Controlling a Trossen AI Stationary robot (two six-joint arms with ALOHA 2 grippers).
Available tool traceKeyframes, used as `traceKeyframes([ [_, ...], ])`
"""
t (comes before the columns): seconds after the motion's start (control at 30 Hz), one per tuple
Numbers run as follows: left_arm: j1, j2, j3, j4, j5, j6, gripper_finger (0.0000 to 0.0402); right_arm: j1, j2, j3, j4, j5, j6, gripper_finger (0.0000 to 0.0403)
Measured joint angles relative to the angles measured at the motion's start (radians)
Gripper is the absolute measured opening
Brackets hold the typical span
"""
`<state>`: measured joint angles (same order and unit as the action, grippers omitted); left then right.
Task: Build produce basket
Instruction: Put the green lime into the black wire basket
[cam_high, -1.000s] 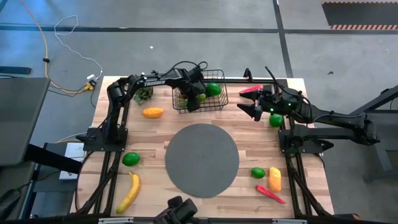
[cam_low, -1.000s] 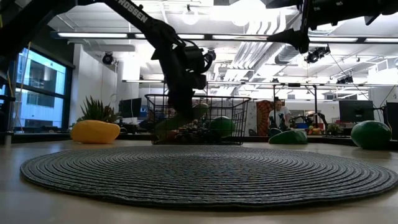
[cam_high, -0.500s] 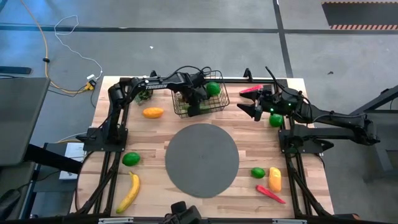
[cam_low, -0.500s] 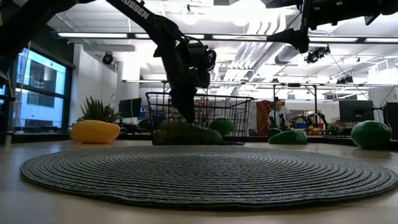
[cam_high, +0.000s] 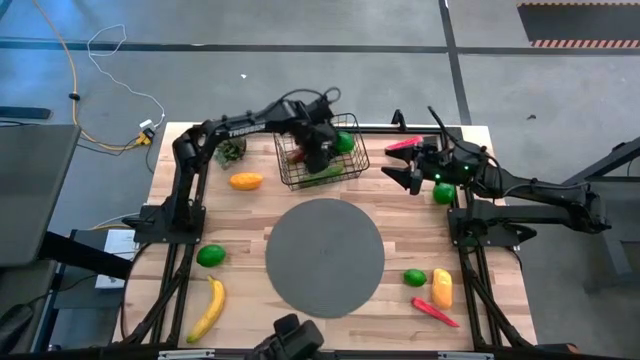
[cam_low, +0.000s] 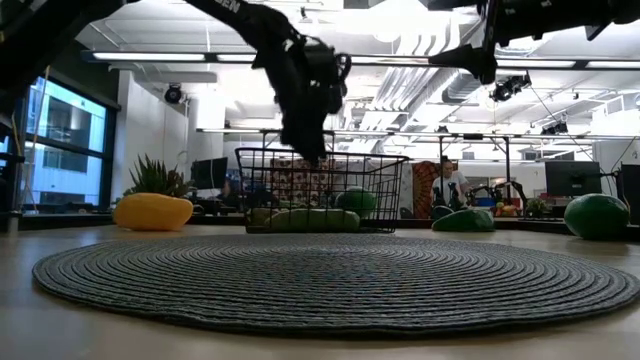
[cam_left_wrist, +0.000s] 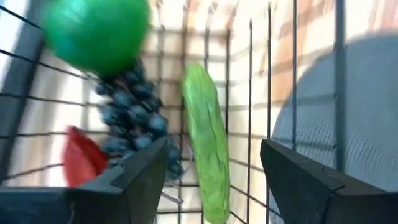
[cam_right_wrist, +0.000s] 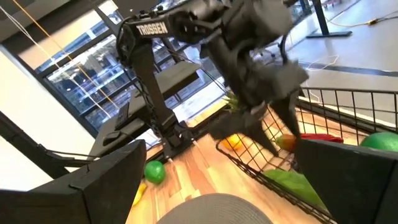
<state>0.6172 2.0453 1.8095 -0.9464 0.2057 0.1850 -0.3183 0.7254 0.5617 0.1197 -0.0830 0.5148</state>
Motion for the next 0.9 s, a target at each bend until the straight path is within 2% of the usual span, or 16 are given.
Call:
traceKeyframes([
  [0.1,0.015,-0.002,0.086,-0.012,0.026,-0.057,0.0248,0.0,0.0,0.0,0.018,0.0,-0.012,0.0389],
  [0.2,0.034,-0.004,0.143,0.015,0.106,-0.119,0.0248,0.0,0.0,0.0,0.024,0.0,-0.018,0.0389],
  [0.37,0.045,-0.043,0.148,0.146,0.252,-0.233,0.0248,0.0,0.0,0.0,0.024,0.0,-0.018,0.0389],
  [0.43,0.044,-0.067,0.148,0.189,0.282,-0.261,0.0248,0.0,0.0,0.0,0.024,0.001,-0.018,0.0389],
  [0.63,0.025,-0.171,0.148,0.253,0.285,-0.306,0.0246,0.0,0.0,0.0,0.027,0.001,-0.022,0.0389],
  [0.77,-0.006,-0.254,0.138,0.302,0.239,-0.313,0.0236,0.0,0.0,0.0,0.028,0.001,-0.022,0.0389],
  [0.9,-0.04,-0.383,-0.014,0.477,0.177,-0.355,0.0226,0.0,0.0,0.0,0.028,0.001,-0.025,0.0389],
])
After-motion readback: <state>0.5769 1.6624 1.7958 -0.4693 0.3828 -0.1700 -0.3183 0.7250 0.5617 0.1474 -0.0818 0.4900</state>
